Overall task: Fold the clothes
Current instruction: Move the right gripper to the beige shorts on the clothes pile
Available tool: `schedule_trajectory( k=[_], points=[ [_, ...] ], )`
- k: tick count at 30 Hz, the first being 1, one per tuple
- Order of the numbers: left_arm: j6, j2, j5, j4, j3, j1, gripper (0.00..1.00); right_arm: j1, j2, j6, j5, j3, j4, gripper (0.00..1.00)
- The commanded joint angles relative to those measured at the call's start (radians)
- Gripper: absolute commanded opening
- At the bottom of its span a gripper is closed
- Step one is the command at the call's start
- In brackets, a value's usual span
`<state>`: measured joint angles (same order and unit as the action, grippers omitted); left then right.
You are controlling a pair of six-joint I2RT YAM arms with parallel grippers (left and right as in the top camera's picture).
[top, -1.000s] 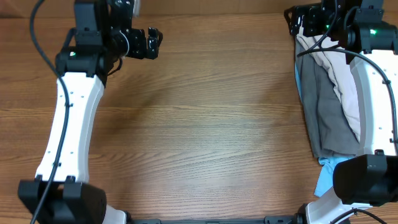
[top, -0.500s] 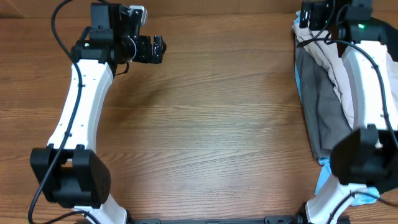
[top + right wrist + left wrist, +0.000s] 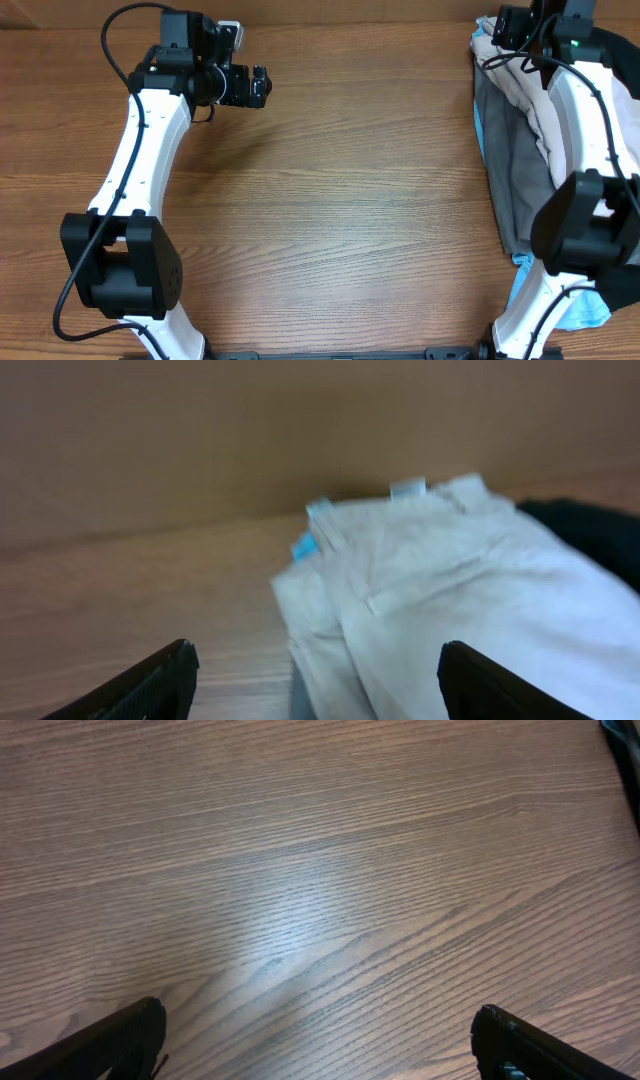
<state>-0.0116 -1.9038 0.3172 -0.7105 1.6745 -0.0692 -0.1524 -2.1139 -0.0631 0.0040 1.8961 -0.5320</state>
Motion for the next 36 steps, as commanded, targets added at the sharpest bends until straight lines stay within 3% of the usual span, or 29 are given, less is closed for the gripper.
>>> schedule_trajectory(
  k=[1,10,13,20,24,26,31,36],
  points=[
    [-0.027,-0.004,-0.011,0.004,0.023,-0.013,1.0,-0.007,-0.095,0.003,0.049,0.014,0.003,0.83],
    [-0.027,-0.006,-0.014,-0.026,0.02,-0.017,1.0,-0.034,-0.221,-0.042,0.112,0.014,0.051,0.84],
    [-0.027,-0.006,-0.014,-0.018,0.016,-0.017,1.0,-0.054,-0.234,-0.041,0.111,0.014,0.062,0.79],
    [-0.027,-0.006,-0.014,-0.003,0.014,-0.017,1.0,-0.09,-0.237,-0.041,0.111,0.014,0.066,0.55],
    [-0.026,-0.006,-0.013,0.004,0.014,-0.018,1.0,-0.089,-0.237,-0.041,0.111,0.014,0.066,0.26],
    [-0.026,-0.006,-0.014,0.005,0.014,-0.018,1.0,-0.089,-0.237,-0.037,0.112,0.015,0.054,0.04],
    [-0.025,-0.006,-0.013,0.029,0.014,-0.017,1.0,-0.079,-0.179,0.043,0.106,0.049,-0.039,0.04],
    [0.038,-0.003,-0.014,0.049,0.042,-0.015,0.97,-0.011,0.001,0.061,0.042,0.117,-0.251,0.04]
  ],
)
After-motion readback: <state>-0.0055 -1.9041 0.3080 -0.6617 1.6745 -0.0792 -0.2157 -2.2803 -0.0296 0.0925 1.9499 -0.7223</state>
